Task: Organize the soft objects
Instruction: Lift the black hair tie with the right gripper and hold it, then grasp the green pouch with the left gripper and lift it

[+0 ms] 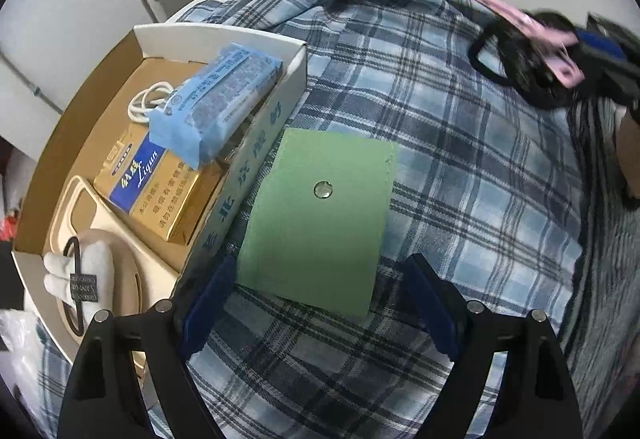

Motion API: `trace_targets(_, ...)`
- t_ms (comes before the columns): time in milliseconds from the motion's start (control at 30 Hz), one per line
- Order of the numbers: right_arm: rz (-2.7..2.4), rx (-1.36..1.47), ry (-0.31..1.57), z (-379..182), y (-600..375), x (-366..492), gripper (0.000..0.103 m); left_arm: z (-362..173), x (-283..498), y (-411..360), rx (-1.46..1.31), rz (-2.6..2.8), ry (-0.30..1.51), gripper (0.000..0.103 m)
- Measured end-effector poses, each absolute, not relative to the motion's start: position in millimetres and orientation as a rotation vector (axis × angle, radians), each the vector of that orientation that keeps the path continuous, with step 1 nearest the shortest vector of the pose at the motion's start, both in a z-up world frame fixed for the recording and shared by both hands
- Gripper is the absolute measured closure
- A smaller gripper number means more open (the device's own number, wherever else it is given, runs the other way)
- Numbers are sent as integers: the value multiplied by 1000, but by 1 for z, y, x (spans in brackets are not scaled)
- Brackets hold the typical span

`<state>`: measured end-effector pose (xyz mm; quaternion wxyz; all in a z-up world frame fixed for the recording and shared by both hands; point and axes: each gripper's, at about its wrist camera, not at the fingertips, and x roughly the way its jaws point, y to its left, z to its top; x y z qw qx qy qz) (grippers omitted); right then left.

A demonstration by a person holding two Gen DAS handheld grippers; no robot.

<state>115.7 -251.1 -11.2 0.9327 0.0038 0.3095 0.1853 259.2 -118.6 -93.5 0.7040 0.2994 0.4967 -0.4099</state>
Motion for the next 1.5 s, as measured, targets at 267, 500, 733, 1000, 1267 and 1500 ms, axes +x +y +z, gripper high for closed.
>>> trace_targets(267,408,24,613,-8,-251,110,91,-81,268,-98,542,-927,1142,15)
trace_targets(500,407,38,604,-6,-257,108,91,-88,254,-112,676,-906,1150,15)
trace_targets(733,419,42,609,-7,-256,109,91,-91,260,-127,693,-928,1176,15)
trace_targets(1000,421,36,609,-8,-256,109,91,-91,273,-126,570,-964,1231,32)
trace_targets(1267,385,39,612,-10,-260,113,91,-82,225,-124,578,-840,1086,32)
trace_targets(1500,336,37,592,6,-261,112,91,-32,172,-103,390,-724,844,32)
